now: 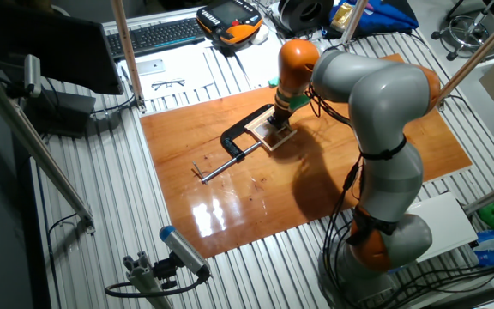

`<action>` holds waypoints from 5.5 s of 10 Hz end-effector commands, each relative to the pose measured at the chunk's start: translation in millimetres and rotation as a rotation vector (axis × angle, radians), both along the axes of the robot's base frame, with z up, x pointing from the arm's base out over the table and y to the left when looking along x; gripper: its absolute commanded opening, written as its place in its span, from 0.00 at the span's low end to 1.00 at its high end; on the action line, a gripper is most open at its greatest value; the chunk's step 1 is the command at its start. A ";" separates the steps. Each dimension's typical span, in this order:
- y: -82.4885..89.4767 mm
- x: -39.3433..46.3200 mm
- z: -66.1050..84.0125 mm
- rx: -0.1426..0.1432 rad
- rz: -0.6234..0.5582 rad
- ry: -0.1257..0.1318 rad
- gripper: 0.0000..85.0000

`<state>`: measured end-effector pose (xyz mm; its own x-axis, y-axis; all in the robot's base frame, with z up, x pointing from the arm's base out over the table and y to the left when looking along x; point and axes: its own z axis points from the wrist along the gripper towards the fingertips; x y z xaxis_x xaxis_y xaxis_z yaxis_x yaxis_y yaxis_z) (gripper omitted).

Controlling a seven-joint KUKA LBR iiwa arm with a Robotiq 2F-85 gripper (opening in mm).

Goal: Close a sliding window

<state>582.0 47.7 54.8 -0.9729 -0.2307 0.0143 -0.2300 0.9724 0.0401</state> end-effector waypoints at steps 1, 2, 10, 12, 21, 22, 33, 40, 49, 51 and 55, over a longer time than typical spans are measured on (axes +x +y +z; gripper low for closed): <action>3.7 3.7 3.8 0.019 -0.014 -0.010 0.00; 6.5 8.6 6.7 0.028 -0.019 -0.021 0.00; 14.1 30.7 -4.2 -0.005 0.009 -0.056 0.00; 14.5 31.4 -6.4 0.006 0.011 -0.068 0.00; 17.2 36.3 0.1 0.031 0.037 -0.110 0.00; 17.8 37.3 -0.2 0.034 0.037 -0.114 0.00; 17.4 36.2 -9.1 0.045 0.046 -0.135 0.00; 16.0 33.4 -8.6 0.033 0.049 -0.127 0.00; 13.6 28.7 -6.8 -0.001 0.052 -0.088 0.00; 13.7 28.0 -7.2 -0.001 0.052 -0.087 0.00; 15.1 29.1 -7.8 0.017 0.047 -0.112 0.00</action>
<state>611.2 62.8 46.8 -0.9562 -0.2757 -0.0987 -0.2795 0.9598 0.0273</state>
